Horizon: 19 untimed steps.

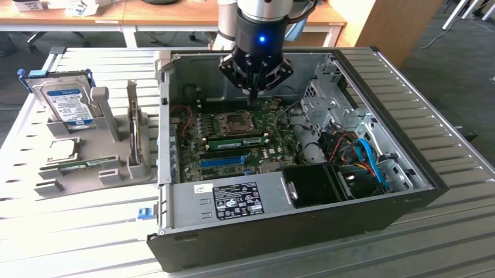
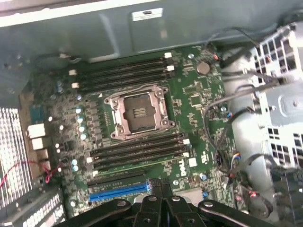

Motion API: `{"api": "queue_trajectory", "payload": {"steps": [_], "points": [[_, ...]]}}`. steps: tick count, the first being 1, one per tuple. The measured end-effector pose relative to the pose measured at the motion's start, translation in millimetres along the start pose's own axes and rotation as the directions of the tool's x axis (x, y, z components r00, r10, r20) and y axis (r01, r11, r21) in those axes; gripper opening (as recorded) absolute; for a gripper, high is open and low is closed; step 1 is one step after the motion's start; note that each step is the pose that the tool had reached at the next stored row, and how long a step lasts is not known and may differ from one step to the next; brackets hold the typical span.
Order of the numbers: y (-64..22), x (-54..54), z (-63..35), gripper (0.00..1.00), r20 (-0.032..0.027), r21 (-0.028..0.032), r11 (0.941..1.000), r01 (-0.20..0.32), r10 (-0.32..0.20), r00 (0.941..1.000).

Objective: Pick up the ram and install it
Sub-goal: 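Press down the ram until it locks into place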

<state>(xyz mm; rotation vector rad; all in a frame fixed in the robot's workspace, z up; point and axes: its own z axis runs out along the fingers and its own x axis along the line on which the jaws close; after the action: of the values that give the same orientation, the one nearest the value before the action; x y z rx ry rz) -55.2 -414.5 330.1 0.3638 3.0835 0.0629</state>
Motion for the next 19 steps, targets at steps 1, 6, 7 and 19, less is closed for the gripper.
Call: {"api": "queue_trajectory", "payload": {"steps": [1, 6, 7, 19], "points": [[0.0, 0.0, 0.1, 0.11, 0.0008, 0.0005, 0.9999, -0.017, 0.017, 0.9999], [0.0, 0.0, 0.2, 0.11, 0.0050, 0.0031, 0.9942, -0.107, 0.107, 0.9942], [0.0, 0.0, 0.2, 0.11, 0.0052, 0.0032, 0.9936, -0.113, 0.113, 0.9935], [0.0, 0.0, 0.3, 0.11, -0.0007, -0.0005, 0.9999, 0.016, -0.016, 0.9999]]}}
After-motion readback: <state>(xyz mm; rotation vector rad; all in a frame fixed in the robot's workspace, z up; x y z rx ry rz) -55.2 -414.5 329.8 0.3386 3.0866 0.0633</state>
